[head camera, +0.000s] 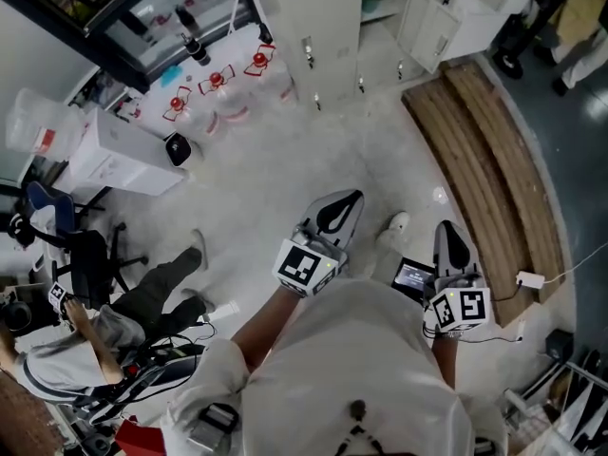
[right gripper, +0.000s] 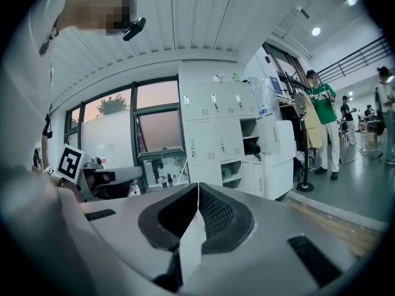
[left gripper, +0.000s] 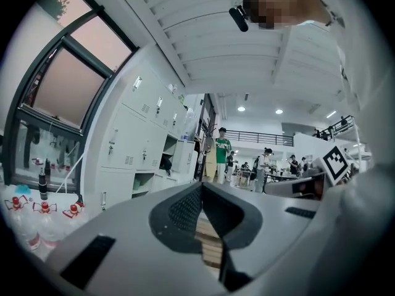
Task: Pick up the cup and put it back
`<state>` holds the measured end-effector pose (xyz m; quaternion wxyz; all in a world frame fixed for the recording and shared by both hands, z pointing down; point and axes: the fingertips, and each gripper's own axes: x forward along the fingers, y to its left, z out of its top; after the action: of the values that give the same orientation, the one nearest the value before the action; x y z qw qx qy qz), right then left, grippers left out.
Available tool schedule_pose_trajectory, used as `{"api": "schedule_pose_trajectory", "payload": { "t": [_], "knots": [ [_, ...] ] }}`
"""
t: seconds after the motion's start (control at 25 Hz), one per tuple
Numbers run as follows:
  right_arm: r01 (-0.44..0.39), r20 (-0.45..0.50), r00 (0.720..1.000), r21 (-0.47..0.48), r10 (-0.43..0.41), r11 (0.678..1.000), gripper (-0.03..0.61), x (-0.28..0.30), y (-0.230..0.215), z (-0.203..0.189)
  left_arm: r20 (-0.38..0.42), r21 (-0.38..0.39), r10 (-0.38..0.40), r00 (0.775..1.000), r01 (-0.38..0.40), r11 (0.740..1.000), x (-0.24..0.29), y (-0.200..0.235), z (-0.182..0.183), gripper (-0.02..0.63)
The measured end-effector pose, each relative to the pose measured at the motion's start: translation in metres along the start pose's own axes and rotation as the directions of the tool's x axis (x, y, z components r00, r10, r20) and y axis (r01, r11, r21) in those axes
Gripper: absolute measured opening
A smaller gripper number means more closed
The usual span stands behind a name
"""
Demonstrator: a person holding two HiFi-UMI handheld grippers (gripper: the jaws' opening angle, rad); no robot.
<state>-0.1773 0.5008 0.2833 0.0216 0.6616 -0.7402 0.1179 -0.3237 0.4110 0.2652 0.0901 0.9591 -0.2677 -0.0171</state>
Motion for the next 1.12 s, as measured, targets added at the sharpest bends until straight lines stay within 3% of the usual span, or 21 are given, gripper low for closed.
{"api": "schedule_pose_trajectory", "payload": {
  "t": [0.32, 0.8, 1.12],
  "knots": [
    [-0.084, -0.005, 0.996, 0.000, 0.084, 0.996, 0.026, 0.054, -0.051, 0.011, 0.003, -0.005, 0.106, 0.994, -0.106, 0.994, 0.052, 0.026, -0.003, 0.008],
    [-0.268, -0.001, 0.963, -0.042, 0.269, 0.962, 0.026, 0.157, -0.160, 0.057, 0.046, -0.004, 0.245, 0.968, -0.245, 0.969, 0.190, 0.050, 0.013, 0.009],
    [-0.262, -0.032, 0.965, -0.012, 0.262, 0.965, 0.026, 0.189, -0.232, 0.060, 0.037, -0.003, 0.265, 0.963, -0.265, 0.964, 0.251, 0.051, 0.008, 0.009]
  ]
}}
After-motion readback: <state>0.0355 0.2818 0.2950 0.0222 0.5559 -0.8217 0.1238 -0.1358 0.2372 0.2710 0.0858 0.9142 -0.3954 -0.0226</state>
